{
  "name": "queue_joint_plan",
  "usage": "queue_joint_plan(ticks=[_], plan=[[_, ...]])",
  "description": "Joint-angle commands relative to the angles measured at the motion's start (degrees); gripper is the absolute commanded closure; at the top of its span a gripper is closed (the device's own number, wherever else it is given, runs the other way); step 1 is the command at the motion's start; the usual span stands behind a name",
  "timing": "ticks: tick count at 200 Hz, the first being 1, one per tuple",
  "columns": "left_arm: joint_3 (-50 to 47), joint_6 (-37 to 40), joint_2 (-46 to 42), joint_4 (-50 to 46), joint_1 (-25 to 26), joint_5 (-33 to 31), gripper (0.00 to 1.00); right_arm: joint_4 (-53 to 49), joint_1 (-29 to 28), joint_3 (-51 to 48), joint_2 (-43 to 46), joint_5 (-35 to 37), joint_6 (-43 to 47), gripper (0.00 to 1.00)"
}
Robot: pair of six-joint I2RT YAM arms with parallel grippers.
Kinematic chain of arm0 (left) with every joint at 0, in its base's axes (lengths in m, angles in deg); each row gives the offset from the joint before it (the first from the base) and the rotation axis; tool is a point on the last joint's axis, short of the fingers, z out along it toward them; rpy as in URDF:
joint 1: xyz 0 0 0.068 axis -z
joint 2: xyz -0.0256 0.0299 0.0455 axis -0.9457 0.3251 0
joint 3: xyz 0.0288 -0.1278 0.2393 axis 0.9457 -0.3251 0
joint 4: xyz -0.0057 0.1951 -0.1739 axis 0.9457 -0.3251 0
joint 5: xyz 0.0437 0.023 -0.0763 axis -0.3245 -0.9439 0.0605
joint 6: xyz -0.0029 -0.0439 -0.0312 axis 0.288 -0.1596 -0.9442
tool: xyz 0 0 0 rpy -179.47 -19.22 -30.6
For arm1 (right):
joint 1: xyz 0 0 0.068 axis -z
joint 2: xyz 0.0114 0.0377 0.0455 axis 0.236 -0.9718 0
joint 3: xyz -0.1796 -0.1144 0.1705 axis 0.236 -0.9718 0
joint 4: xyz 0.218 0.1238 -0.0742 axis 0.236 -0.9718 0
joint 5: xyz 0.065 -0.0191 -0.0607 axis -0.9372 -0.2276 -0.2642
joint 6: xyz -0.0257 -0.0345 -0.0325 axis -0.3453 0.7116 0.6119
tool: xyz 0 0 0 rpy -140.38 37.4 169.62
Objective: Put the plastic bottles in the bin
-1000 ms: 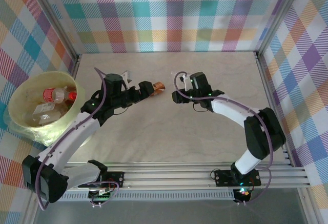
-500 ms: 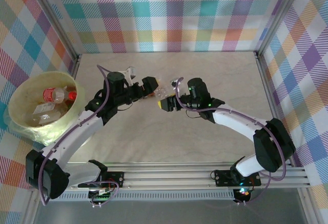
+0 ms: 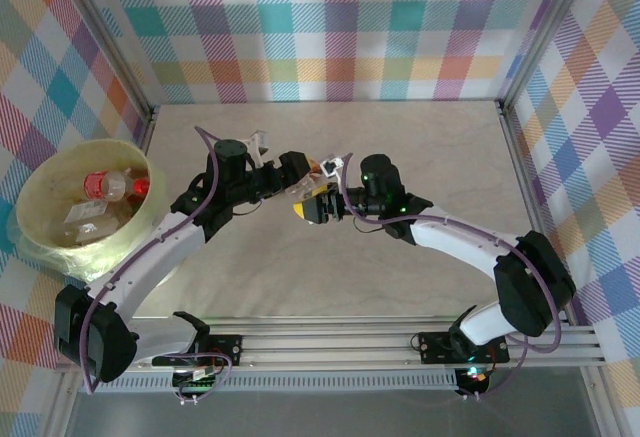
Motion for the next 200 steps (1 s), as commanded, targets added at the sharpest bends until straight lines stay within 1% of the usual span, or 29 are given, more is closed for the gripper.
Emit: queue_joint_plan(ticks=[1, 23, 41, 59, 81, 108, 115, 138, 158, 168, 179, 196, 200], plan=[[1.4, -0.1, 0.1, 0.5, 0.8, 0.3, 0.16, 0.9, -0.7, 0.6, 1.7, -3.1, 1.5, 0.52], [1.8, -0.2, 0.8, -0.1, 0.8, 0.3, 0.25, -3.6, -1.1, 1.7, 1.9, -0.4, 4.3, 0.51], [2.1, -0.2, 1.2, -0.6, 0.8, 0.1, 0.3, -6.0, -1.2, 2.1, 2.2, 2.3, 6.0, 0.5], [2.4, 0.2, 1.3, -0.9, 0.8, 0.1, 0.37, -7.1, -1.2, 2.2, 2.7, 3.4, 7.2, 0.47], [2.6, 0.4, 1.5, -1.4, 0.8, -0.4, 0.42, -8.0, -1.2, 2.5, 3.1, 3.5, 8.1, 0.39], [2.4, 0.3, 0.7, -2.2, 0.8, -3.3, 0.44, -9.6, -1.2, 2.7, 3.9, 3.7, 10.0, 0.3], [2.2, 0.5, 0.2, -2.5, 0.8, -4.1, 0.44, -10.3, -1.2, 2.8, 4.3, 4.1, 10.6, 0.26], [2.6, 1.5, -2.1, -4.8, 0.8, -8.3, 0.44, -13.9, -1.2, 3.3, 5.8, 5.7, 13.7, 0.16], [3.7, 3.4, -4.3, -8.0, 0.8, -11.7, 0.44, -16.6, -1.2, 3.3, 8.0, 7.0, 16.7, 0.09], [4.6, 4.6, -5.4, -9.6, 0.6, -13.5, 0.44, -17.6, -1.2, 3.3, 9.3, 8.4, 18.1, 0.06], [5.9, 6.0, -6.7, -13.7, 0.6, -15.6, 0.44, -18.8, -1.2, 3.3, 10.5, 10.7, 19.4, 0.04], [8.7, 8.6, -8.9, -18.0, 0.5, -19.2, 0.44, -19.8, -1.2, 3.0, 12.1, 15.8, 20.6, 0.0], [9.5, 9.1, -9.4, -19.1, 0.4, -20.3, 0.44, -19.9, -1.2, 2.9, 12.4, 17.1, 20.8, 0.0]])
